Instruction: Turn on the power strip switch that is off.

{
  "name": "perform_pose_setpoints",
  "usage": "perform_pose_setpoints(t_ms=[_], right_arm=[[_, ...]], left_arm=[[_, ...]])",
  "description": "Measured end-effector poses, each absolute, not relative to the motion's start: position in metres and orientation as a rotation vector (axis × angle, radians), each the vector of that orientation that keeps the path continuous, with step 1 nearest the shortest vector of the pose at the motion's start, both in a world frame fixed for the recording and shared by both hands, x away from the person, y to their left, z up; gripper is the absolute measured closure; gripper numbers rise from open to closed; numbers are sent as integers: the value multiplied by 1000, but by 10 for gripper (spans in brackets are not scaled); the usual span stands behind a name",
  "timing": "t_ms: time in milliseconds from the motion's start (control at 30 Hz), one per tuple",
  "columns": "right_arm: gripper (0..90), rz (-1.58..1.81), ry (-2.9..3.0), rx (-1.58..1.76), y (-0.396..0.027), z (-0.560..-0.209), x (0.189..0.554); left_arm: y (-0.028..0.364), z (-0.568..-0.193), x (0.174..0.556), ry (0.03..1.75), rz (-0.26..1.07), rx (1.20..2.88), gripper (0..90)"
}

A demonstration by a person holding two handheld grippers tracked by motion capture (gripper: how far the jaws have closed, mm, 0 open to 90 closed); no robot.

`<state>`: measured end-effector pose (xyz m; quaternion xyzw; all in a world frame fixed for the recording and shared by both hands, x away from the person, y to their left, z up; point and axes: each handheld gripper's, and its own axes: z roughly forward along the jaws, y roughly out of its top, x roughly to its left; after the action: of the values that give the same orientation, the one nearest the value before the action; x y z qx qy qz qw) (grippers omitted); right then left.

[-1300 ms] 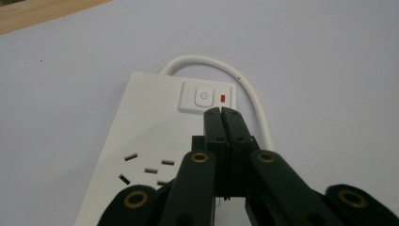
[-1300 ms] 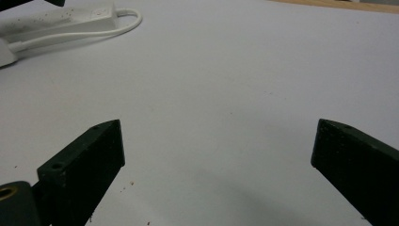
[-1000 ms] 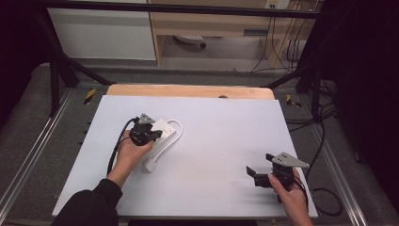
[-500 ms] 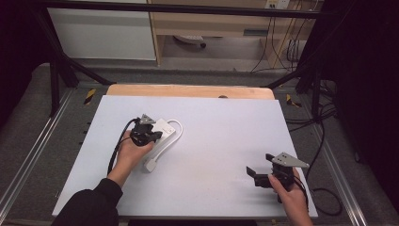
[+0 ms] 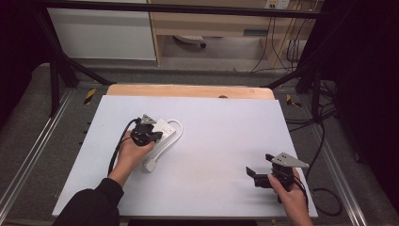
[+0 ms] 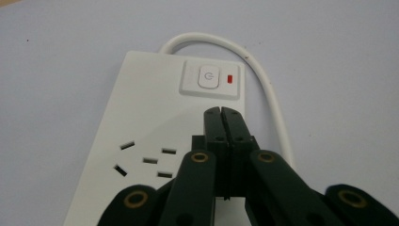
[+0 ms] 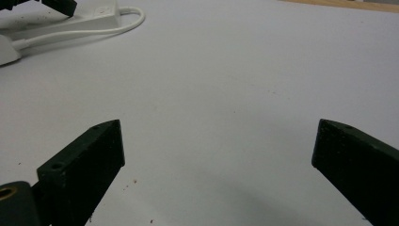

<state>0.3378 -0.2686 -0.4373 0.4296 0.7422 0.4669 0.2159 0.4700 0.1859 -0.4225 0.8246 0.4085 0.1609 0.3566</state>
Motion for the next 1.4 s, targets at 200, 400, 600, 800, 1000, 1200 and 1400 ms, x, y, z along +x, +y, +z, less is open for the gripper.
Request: perform_pose_setpoints(t_ms=[200, 400, 600, 800, 1000, 1200, 1400], right_arm=[[34, 1294, 2060, 1189, -268, -437, 338], [34, 1296, 2060, 1193, -268, -437, 338], [34, 1295, 2059, 1191, -268, -437, 338], [34, 1292, 2063, 1187, -268, -438, 338], [33, 1294, 2061, 1188, -268, -437, 338], [33, 1293, 2063, 1191, -268, -438, 338], [33, 1296, 2061, 1191, -268, -437, 338]], left_arm=[[186, -422, 471, 1056, 409, 2131, 900], [187, -422, 471, 1058, 408, 2135, 900], [186, -422, 471, 1065, 397, 2144, 900], [187, -424, 473, 1060, 387, 2142, 900], [186, -424, 473, 1063, 390, 2135, 900], [185, -425, 472, 1061, 406, 2124, 900], [182, -427, 470, 1049, 430, 2111, 900]])
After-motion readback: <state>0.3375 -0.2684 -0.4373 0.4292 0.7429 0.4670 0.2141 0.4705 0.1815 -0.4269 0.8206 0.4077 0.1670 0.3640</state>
